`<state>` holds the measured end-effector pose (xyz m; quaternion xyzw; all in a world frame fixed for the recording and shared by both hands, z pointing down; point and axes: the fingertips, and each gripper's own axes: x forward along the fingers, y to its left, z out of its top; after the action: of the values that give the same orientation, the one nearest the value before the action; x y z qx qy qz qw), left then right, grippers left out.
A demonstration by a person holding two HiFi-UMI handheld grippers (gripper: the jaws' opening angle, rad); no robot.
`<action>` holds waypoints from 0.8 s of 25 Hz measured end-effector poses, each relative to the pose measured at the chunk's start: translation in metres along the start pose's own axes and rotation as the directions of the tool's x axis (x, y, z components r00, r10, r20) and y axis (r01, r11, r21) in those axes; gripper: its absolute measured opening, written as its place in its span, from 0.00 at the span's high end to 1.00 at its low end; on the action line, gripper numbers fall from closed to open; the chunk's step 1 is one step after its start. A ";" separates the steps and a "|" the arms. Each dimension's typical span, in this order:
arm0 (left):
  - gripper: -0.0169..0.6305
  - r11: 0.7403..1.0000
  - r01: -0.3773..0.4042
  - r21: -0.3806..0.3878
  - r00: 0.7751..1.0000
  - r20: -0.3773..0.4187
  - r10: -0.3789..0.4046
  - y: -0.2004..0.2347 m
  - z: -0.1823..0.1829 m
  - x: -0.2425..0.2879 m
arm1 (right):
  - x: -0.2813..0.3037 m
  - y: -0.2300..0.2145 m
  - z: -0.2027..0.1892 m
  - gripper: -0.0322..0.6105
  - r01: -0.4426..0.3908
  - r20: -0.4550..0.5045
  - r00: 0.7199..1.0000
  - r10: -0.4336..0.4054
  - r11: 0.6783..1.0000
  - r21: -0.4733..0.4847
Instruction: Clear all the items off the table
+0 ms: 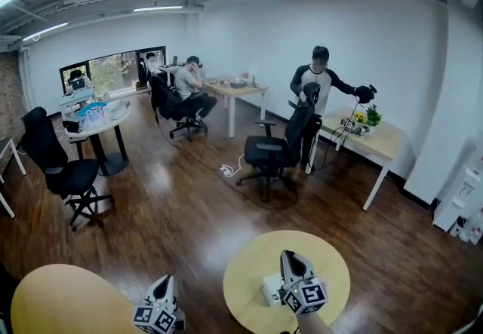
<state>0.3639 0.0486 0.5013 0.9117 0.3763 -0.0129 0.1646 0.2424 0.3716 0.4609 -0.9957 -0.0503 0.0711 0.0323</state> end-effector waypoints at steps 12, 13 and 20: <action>0.99 1.000 0.014 -0.013 1.000 -0.018 -0.014 -0.006 0.000 -0.010 | 0.001 0.014 -0.007 0.95 -0.041 -0.032 0.999 0.040 0.999 -0.032; 0.99 1.000 0.011 -0.018 1.000 -0.017 -0.011 -0.006 0.000 -0.011 | 0.001 0.015 -0.007 0.95 -0.042 -0.036 0.999 0.041 0.999 -0.031; 0.99 1.000 -0.003 -0.031 1.000 -0.021 0.003 -0.007 0.000 -0.019 | -0.003 0.015 -0.013 0.95 -0.043 -0.064 0.997 0.041 0.999 -0.031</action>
<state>0.3454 0.0407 0.5020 0.9096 0.3769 0.0028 0.1747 0.2430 0.3552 0.4731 -0.9987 -0.0294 0.0395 0.0163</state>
